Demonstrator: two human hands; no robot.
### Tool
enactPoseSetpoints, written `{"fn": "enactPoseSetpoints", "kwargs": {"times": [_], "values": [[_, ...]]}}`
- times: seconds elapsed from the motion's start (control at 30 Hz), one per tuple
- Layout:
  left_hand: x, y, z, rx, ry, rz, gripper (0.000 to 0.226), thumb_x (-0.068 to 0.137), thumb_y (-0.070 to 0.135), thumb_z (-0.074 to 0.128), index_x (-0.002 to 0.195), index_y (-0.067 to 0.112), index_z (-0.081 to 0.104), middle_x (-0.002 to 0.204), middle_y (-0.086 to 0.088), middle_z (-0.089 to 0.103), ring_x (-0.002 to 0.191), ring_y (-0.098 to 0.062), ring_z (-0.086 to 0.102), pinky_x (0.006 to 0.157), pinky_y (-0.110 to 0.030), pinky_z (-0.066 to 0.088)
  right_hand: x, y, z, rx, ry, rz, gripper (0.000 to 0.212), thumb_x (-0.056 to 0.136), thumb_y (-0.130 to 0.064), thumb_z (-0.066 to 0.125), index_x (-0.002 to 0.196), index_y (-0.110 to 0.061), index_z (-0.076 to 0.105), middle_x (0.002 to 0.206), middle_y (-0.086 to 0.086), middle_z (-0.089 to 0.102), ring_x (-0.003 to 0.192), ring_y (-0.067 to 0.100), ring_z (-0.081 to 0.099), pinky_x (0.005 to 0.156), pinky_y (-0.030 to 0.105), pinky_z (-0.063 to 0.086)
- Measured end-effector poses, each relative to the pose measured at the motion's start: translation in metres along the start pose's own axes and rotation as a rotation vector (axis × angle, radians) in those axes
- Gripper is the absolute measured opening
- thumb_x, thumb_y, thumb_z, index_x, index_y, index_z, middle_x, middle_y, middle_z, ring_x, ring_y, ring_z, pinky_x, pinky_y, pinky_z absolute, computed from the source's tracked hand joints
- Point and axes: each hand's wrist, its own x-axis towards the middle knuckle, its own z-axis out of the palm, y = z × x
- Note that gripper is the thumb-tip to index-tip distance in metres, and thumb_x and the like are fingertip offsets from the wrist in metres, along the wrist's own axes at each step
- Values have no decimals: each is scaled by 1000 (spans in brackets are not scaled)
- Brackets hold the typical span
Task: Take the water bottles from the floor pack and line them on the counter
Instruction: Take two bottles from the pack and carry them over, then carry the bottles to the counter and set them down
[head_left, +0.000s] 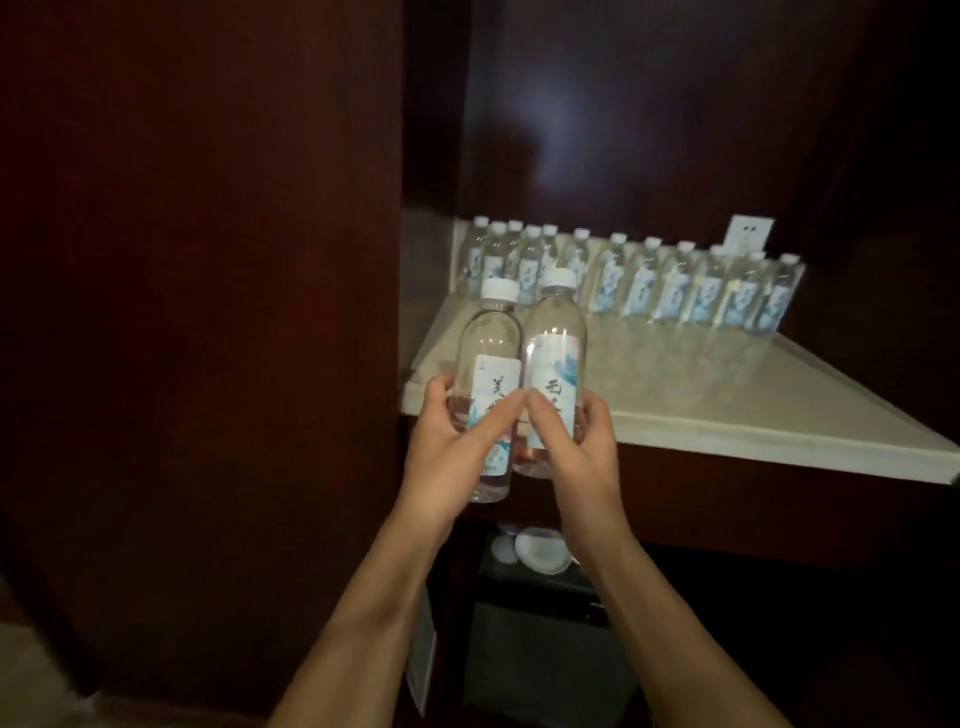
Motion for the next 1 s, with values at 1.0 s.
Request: {"fn": "enactPoseSetpoints", "kwargs": {"times": [1.0], "values": [[364, -96, 143, 337, -47, 71, 68, 45, 61, 81, 108, 36, 74, 96, 10, 78, 90, -14, 75, 85, -45, 61, 367, 54, -112, -17, -147, 121, 36, 90, 5, 62, 123, -3, 50, 108, 15, 67, 73, 9, 74, 55, 21, 56]]}}
